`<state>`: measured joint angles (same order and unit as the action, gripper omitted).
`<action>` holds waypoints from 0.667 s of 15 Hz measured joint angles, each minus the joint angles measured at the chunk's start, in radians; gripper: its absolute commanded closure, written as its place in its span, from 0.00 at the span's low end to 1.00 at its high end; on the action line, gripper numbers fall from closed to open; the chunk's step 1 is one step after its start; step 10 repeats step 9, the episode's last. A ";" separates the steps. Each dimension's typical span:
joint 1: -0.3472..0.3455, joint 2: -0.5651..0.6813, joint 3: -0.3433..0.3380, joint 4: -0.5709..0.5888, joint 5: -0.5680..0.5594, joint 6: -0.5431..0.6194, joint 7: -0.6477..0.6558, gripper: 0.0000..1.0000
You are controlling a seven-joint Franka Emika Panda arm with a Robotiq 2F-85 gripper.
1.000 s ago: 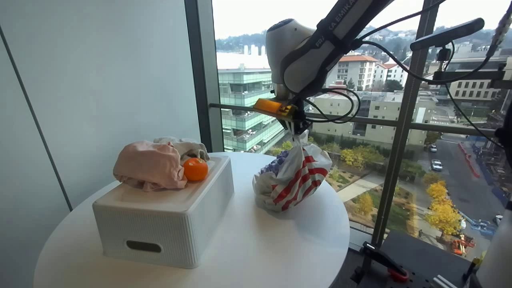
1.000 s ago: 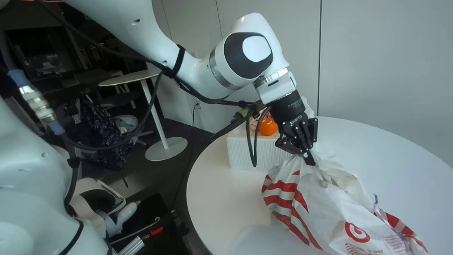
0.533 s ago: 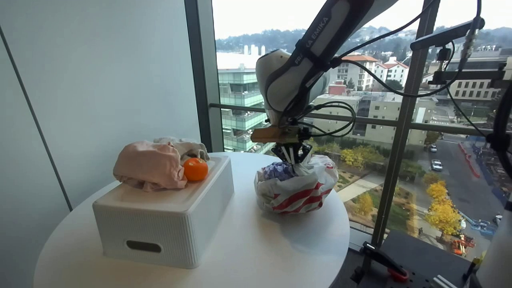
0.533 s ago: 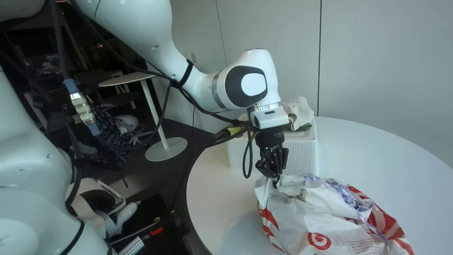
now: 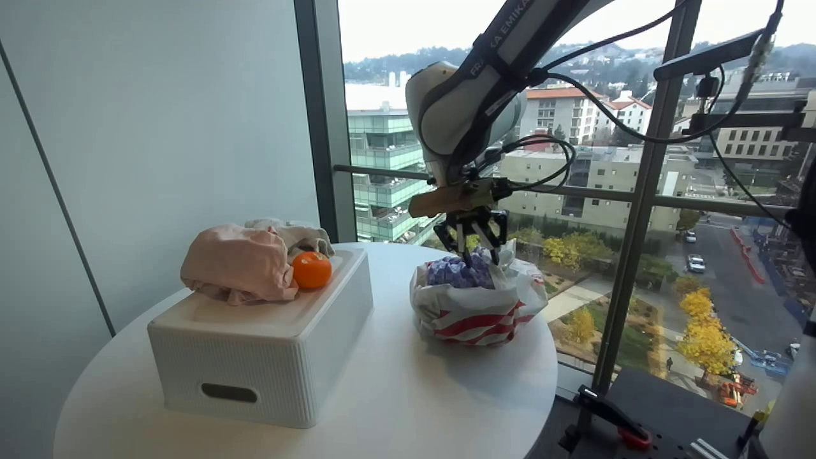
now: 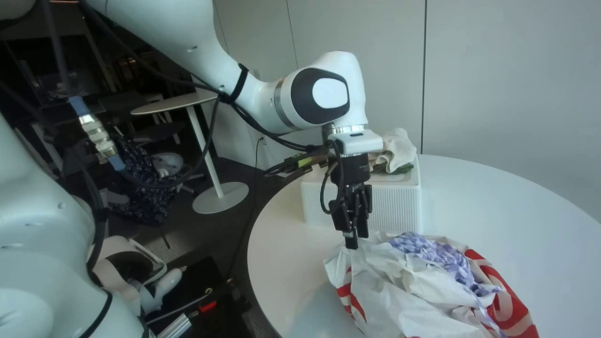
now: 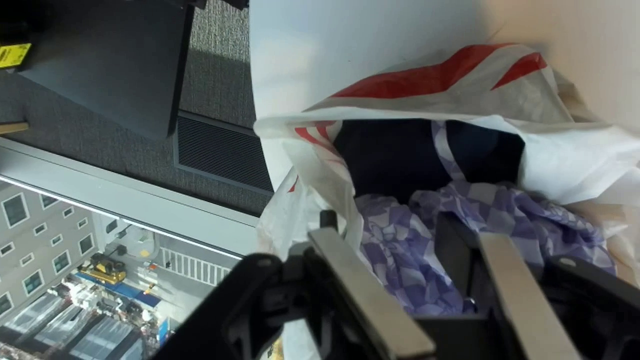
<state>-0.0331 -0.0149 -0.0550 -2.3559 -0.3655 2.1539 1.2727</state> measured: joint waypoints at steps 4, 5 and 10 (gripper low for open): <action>-0.003 -0.100 0.000 0.021 0.068 -0.072 -0.121 0.00; -0.005 -0.123 0.000 0.033 0.088 -0.100 -0.152 0.00; -0.016 -0.173 -0.001 0.097 0.145 -0.220 -0.249 0.00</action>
